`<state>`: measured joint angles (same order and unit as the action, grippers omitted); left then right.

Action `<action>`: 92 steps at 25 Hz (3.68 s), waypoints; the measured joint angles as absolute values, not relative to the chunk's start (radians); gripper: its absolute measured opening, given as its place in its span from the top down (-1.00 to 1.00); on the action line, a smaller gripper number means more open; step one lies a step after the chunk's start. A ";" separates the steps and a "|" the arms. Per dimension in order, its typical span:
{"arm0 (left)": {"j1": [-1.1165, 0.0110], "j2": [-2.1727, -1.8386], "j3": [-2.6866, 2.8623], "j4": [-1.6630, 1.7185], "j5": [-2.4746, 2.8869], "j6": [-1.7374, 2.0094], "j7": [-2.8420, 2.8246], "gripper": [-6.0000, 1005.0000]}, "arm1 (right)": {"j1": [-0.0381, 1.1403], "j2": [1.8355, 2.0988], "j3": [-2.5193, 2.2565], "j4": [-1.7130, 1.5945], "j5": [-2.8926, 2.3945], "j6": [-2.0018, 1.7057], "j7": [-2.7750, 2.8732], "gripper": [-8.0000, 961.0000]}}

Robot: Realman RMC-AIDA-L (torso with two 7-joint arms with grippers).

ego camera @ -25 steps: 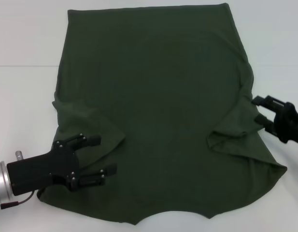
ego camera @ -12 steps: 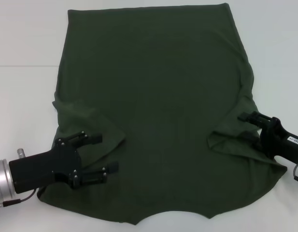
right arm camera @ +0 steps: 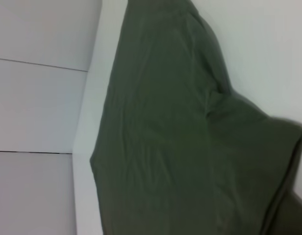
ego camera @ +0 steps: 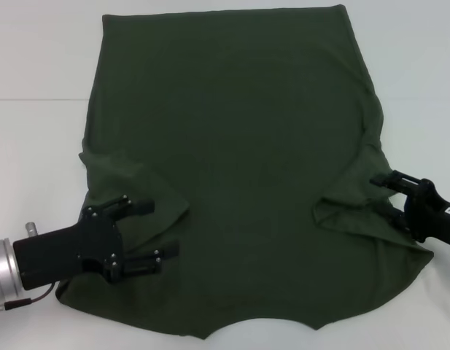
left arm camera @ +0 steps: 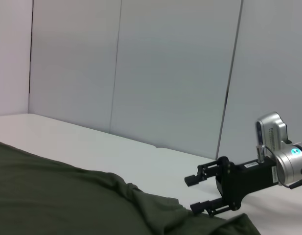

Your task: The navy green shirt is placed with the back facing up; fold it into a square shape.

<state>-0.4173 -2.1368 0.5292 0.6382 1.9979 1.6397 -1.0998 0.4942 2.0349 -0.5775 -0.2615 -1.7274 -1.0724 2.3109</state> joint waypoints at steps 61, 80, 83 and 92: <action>-0.403 -2.135 0.526 0.640 1.985 1.644 -1.106 -0.76 | 0.759 2.061 -0.769 -0.308 -1.725 -0.803 2.259 0.01; -0.398 -2.138 0.501 0.635 1.983 1.648 -1.106 -0.76 | 0.466 2.067 -0.717 -0.437 -1.590 -1.063 2.216 -0.56; -0.400 -2.138 0.502 0.634 1.983 1.645 -1.104 -0.76 | 0.421 2.066 -0.683 -0.412 -1.588 -1.080 2.221 -0.69; -0.408 -2.137 0.505 0.632 1.983 1.643 -1.100 -0.76 | 0.433 2.062 -0.623 -0.354 -1.589 -1.043 2.241 -0.69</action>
